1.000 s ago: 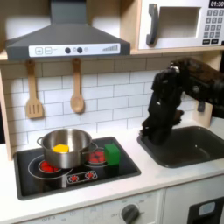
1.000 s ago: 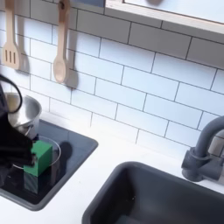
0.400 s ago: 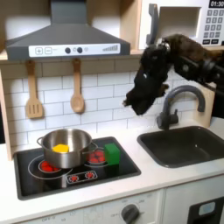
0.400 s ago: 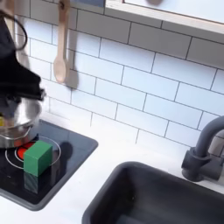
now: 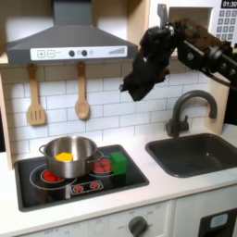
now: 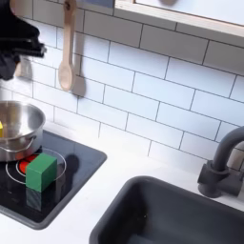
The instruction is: Push button
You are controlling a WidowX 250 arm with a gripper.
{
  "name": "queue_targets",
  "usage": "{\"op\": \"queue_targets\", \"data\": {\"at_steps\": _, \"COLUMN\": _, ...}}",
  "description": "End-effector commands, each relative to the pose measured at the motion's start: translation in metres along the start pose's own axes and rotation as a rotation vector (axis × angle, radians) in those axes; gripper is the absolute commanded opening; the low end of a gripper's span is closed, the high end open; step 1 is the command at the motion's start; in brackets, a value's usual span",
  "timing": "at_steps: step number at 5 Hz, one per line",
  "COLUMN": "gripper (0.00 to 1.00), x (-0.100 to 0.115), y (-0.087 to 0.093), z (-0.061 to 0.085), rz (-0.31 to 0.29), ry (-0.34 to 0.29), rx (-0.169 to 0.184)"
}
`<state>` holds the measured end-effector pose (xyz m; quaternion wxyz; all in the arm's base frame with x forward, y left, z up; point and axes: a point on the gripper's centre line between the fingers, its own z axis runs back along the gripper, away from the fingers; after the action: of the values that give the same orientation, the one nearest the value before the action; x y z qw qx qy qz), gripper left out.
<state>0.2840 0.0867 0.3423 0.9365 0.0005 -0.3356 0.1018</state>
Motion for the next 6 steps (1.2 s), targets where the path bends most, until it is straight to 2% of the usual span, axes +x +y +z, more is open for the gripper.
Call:
{"op": "queue_targets", "data": {"at_steps": 1, "gripper": 0.00, "x": 0.019, "y": 0.018, "z": -0.008, "rz": 0.030, "ry": -0.063, "rx": 0.019}}
{"op": "queue_targets", "data": {"at_steps": 3, "gripper": 0.00, "x": 0.038, "y": 0.030, "z": -0.011, "rz": 0.048, "ry": -0.147, "rx": 0.031}}
{"op": "queue_targets", "data": {"at_steps": 6, "gripper": 0.00, "x": 0.071, "y": 0.040, "z": -0.001, "rz": 0.040, "ry": -0.255, "rx": 0.030}}
